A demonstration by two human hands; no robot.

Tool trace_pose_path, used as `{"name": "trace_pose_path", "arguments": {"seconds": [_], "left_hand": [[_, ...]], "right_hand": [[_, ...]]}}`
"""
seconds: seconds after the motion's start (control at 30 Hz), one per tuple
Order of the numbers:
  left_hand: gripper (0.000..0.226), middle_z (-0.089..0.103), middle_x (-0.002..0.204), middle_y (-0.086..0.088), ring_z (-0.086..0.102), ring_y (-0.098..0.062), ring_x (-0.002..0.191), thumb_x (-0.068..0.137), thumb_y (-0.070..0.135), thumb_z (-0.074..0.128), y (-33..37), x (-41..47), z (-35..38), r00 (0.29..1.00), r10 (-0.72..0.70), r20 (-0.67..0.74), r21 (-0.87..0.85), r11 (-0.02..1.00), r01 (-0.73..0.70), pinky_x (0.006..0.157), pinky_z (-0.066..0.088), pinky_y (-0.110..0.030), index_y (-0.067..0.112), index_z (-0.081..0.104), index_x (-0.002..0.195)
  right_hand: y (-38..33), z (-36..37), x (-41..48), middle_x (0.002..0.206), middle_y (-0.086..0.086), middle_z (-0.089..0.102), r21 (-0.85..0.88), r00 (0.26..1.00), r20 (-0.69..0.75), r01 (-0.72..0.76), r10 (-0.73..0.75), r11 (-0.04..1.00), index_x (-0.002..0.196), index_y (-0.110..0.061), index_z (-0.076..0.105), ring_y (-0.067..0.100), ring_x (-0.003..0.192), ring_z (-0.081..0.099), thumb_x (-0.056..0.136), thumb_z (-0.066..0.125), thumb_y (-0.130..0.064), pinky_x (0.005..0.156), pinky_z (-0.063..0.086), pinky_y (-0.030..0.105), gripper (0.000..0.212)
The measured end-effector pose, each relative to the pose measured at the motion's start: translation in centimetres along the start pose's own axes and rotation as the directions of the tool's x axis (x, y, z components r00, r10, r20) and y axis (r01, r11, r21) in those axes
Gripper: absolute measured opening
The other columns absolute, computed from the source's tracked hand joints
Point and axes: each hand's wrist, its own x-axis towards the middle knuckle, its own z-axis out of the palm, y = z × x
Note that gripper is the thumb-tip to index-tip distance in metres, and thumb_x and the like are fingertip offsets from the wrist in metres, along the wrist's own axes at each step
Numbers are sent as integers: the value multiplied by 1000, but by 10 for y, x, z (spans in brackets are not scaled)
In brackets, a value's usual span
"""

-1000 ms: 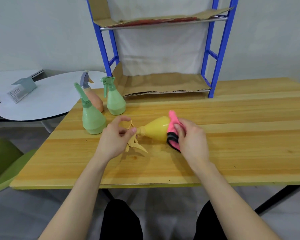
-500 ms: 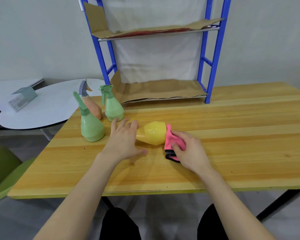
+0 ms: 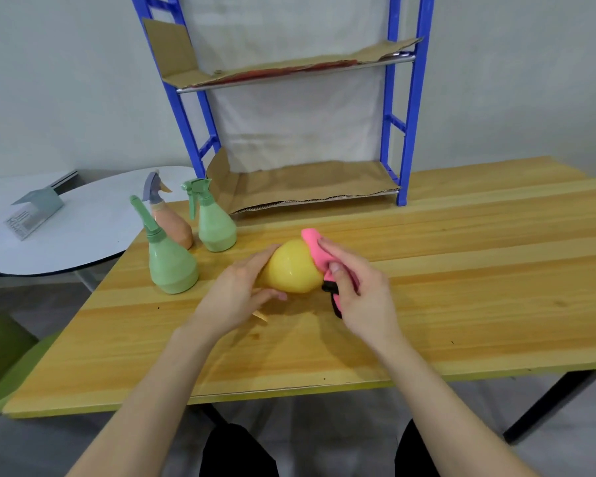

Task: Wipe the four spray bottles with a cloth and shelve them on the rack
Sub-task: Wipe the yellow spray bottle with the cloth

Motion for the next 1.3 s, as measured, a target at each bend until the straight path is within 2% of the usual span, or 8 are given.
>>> {"name": "trace_pose_path", "arguments": {"seconds": [0.17, 0.33, 0.5, 0.77, 0.9, 1.07, 1.2, 1.3], "left_hand": [[91, 65, 142, -1, 58, -28, 121, 88, 38, 85, 3, -8, 0, 990, 25, -137, 76, 997, -15, 97, 43, -33, 38, 35, 163], [88, 67, 141, -5, 63, -31, 122, 89, 43, 85, 1, -5, -2, 974, -18, -225, 11, 1000, 21, 98, 51, -39, 28, 39, 162], [89, 71, 132, -2, 65, -23, 116, 87, 50, 84, 10, -2, -12, 938, -65, -340, -123, 992, 24, 93, 53, -37, 31, 40, 163], [87, 72, 129, 3, 67, -20, 117, 84, 44, 88, 12, 0, -12, 946, -87, -312, -267, 964, 1, 101, 56, -38, 28, 46, 159], [84, 73, 116, 4, 69, -20, 103, 85, 41, 89, 9, -1, -13, 935, -132, -330, -313, 949, 24, 90, 59, -38, 29, 48, 156], [81, 72, 110, 12, 68, -7, 96, 83, 35, 92, 11, -3, -5, 952, -62, -301, -314, 949, -37, 82, 53, -24, 25, 50, 151], [83, 73, 116, 11, 69, -7, 107, 83, 30, 93, 12, -6, -10, 927, -129, -353, -353, 936, -4, 90, 56, -25, 28, 49, 154], [88, 72, 116, 12, 67, -6, 102, 82, 36, 93, 11, -5, -16, 938, -119, -325, -260, 965, 32, 93, 57, -31, 28, 48, 157]], "right_hand": [[1, 4, 16, 117, -17, 76, -59, 988, -53, -146, 143, 987, 140, -33, 70, 0, 103, 71, 111, 53, -15, 94, 61, 33, 38], [-23, 11, 3, 144, -8, 67, -24, 990, -25, 138, -138, 990, 147, -23, 65, -6, 118, 66, 109, 52, 3, 98, 56, 16, 48], [-10, 12, 22, 115, -14, 77, -57, 993, -26, -114, 112, 992, 140, -30, 69, 6, 106, 72, 114, 47, -17, 97, 58, 42, 36], [-40, 0, 34, 141, -9, 69, 15, 986, 6, 169, -169, 986, 146, -25, 66, 0, 127, 63, 112, 46, -3, 97, 56, 17, 45], [-36, -1, 37, 119, -14, 76, -69, 1000, 5, 27, -27, 997, 145, -35, 66, 1, 109, 69, 113, 47, -11, 99, 59, 36, 44], [-56, 3, 32, 152, -5, 61, -121, 919, 139, 385, -368, 915, 148, -19, 65, 7, 145, 52, 104, 47, 12, 111, 53, 30, 57], [-50, -2, 48, 123, -5, 74, -138, 991, 20, 133, -132, 981, 149, -27, 64, -11, 103, 64, 111, 45, -1, 88, 49, 6, 50], [-51, -1, 27, 144, -4, 68, -163, 979, 49, 201, -196, 966, 152, -24, 61, -4, 128, 60, 106, 50, 6, 108, 47, 11, 56]]}}
